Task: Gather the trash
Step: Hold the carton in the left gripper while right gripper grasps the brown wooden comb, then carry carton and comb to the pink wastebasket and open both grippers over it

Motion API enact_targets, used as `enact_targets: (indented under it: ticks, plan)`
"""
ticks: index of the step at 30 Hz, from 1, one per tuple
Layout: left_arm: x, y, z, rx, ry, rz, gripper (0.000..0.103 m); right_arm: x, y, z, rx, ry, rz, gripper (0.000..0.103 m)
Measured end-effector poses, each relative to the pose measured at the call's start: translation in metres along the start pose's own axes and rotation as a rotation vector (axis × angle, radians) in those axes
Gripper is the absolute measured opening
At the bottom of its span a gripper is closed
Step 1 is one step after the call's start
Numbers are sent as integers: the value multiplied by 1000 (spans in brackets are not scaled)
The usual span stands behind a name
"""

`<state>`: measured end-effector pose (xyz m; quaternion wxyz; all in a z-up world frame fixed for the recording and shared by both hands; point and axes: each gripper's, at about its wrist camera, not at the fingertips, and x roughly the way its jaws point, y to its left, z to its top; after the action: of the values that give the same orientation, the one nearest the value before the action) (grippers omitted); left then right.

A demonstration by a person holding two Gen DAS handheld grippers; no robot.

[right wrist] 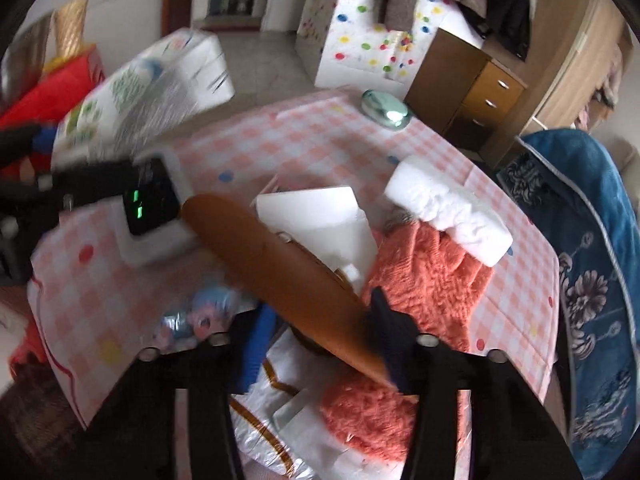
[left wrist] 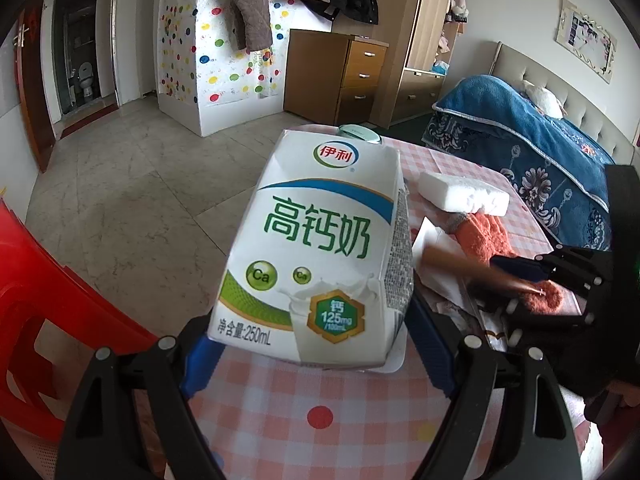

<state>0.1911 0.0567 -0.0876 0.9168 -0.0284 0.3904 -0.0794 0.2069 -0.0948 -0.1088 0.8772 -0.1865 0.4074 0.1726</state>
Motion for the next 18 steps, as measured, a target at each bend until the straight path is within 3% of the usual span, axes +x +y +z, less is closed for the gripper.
enact_targets:
  ticks: [3, 9, 12, 18]
  plan:
    - [-7, -5, 0, 9, -13, -9, 81, -20, -30, 4, 178, -90, 35, 10]
    - [-36, -36, -6, 63, -48, -76, 81, -60, -60, -4, 396, -185, 112, 9]
    - [-49, -60, -16, 97, -53, -129, 81, -93, -70, -32, 519, -214, 178, 9]
    - [-68, -122, -50, 202, -32, -251, 81, -129, -68, -85, 619, -233, 140, 9]
